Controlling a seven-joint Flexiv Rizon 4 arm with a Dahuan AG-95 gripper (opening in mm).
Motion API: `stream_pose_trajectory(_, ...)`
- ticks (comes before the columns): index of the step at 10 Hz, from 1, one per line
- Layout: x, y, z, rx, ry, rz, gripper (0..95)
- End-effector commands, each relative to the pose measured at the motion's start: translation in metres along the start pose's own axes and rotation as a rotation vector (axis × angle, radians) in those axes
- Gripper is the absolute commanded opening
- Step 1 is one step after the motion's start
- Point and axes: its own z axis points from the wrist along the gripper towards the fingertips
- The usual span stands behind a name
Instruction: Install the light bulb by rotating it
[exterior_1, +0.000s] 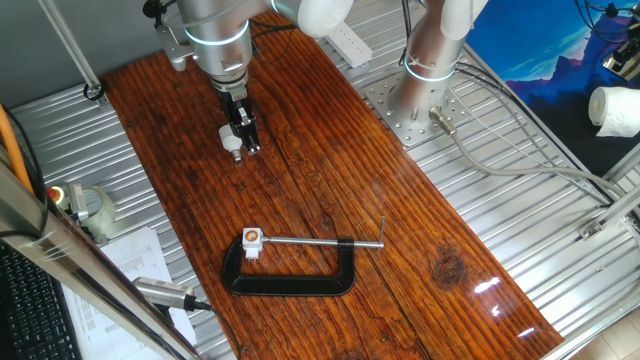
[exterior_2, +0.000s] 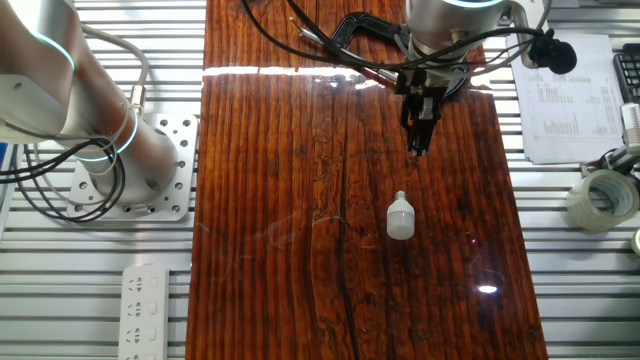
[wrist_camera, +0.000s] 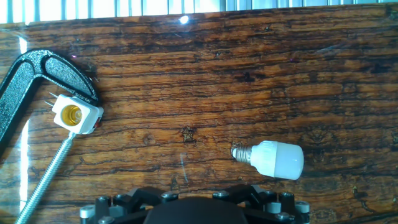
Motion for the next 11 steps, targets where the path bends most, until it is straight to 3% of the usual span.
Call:
stream_pose_trajectory(1, -0.0001, 0.0000, -0.0001, 0.000, 0.000, 0.000, 95.0)
stream_pose_trajectory(2, -0.0001, 0.0004, 0.0001, -0.023, -0.009, -0.146, 0.0)
stream_pose_trajectory(11, -0.0001, 0.0005, -0.0001, -0.021, -0.006, -0.166, 0.0)
